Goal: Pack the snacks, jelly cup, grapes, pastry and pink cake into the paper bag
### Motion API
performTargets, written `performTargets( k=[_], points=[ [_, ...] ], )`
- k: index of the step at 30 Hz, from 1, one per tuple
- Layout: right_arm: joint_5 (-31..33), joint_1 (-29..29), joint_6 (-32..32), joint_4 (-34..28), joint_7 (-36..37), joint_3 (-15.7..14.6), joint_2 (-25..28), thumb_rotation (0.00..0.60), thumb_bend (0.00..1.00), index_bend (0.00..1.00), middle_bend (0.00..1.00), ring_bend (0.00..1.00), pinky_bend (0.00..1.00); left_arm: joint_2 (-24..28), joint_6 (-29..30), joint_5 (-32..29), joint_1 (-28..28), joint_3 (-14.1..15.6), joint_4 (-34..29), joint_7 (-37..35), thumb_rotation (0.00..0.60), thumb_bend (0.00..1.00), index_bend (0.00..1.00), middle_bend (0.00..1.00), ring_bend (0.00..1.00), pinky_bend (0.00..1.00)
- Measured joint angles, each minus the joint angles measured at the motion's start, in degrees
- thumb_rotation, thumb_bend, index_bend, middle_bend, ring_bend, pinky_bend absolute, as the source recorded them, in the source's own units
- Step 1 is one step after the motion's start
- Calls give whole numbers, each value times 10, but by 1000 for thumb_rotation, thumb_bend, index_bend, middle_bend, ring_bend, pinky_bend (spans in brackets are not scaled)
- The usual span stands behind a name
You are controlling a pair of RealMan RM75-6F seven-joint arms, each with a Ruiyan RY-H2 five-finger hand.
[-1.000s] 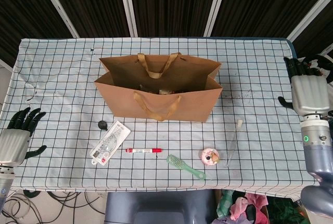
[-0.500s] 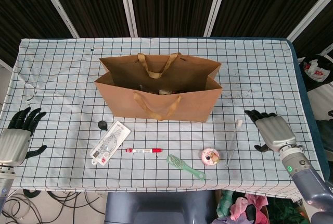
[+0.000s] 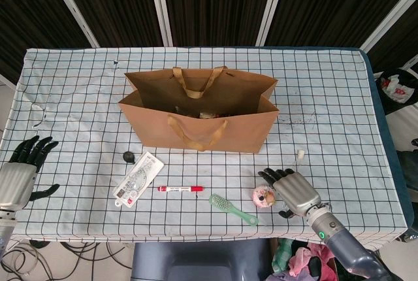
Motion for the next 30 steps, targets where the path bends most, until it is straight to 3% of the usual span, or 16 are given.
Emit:
performTargets(
  k=[12,23,30],
  points=[
    [-10,-2,77,71,-52,-19,-110,600,113,73,66,158,213,10,25,4,13,0,-8,-14,600,93,121,83,7,91],
    [-3,-6,82,103,-37,-32,-137,600,113,75,97,166,214,5,21,2,12,-2,-8,-1,600,93,121,83,7,92],
    [-17,-10,86,123,-19,-36,-154,600,113,162,189,263,215,3,18,-1,11,-2,-9,7,600,93,121,83,7,91]
  ],
)
